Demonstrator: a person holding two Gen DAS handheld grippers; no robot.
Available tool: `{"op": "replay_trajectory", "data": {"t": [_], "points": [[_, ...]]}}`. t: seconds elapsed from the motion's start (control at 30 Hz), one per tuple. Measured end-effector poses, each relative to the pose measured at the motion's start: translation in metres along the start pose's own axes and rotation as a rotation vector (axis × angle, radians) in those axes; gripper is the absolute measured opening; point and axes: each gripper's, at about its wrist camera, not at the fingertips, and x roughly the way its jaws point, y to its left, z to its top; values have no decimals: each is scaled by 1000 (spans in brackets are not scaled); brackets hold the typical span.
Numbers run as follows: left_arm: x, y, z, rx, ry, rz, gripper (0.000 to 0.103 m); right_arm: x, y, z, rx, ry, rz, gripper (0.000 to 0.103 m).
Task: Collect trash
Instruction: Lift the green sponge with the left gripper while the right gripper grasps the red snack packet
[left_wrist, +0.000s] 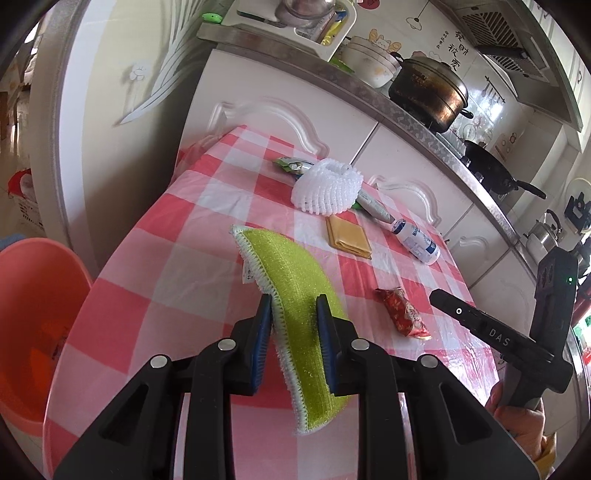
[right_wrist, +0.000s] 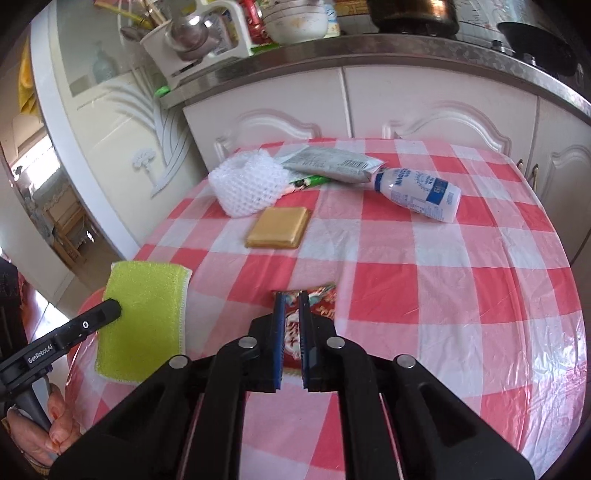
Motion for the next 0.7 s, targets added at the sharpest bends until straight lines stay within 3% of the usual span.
{"op": "replay_trajectory", "data": {"t": [0.03,0.07,0.13,0.3,0.43,0.53,0.7], "points": [[-2,2,-1,-3,2,-2,26,0,0,-2,3,2,-12,25],[-4,4,-3,-7,3,-5,26,-1,-1,-4,13,-4,-20,49],[-7,6,-6,-7,1,-7,26,3,-4,-8,21,8,-16,73],[-13,10,-12,-14,5,-17,26,23,-7,-12,-2,58,-62,73],[-19,12,-11,-16,-3,-24,26,34,-8,-15,-14,74,-96,57],[-24,15,-11,-20,-12,-28,25,36,-4,-15,-52,75,-124,50],[-30,20,-10,-33,-23,-37,24,34,0,-17,-81,65,-140,49]]}}
